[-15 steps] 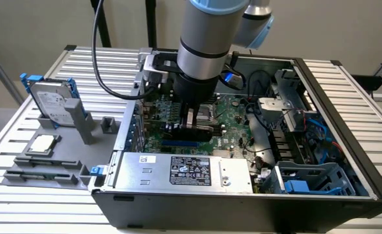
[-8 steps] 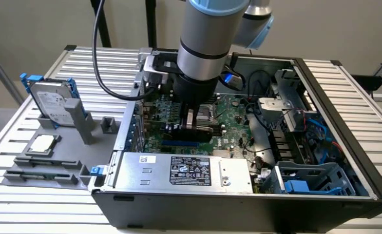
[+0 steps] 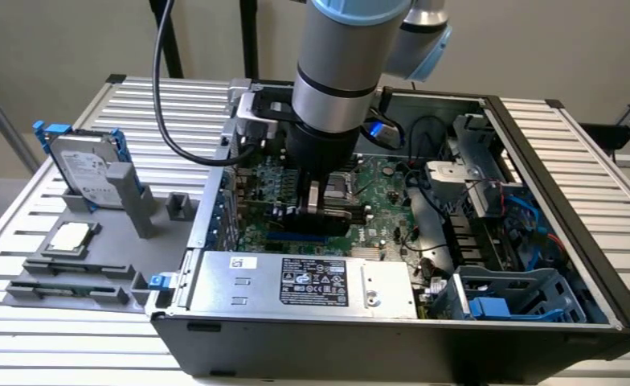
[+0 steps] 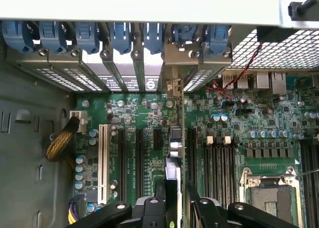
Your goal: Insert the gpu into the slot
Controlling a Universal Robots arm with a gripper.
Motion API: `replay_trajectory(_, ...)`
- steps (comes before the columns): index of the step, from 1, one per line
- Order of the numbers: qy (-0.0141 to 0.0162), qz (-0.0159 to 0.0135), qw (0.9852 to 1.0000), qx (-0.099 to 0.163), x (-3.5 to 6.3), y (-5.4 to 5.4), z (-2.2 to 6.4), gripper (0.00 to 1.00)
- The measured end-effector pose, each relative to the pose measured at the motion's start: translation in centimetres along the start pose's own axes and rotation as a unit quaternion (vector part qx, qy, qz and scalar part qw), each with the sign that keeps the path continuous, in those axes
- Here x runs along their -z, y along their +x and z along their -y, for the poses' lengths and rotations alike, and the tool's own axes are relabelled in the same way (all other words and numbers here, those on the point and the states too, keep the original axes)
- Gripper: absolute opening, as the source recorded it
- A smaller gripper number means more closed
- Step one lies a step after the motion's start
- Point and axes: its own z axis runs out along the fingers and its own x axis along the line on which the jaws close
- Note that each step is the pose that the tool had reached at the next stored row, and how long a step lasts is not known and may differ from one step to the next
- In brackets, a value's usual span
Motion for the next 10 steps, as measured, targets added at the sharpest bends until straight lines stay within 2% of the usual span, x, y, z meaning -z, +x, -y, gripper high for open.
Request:
replay_trajectory(4,-0.0001,-0.0015,1.0,0.002,0.0,-0.02,0.0,0.26)
replay_trajectory(10,-0.0001,-0.0016,1.0,0.002,0.0,-0.02,0.0,0.26)
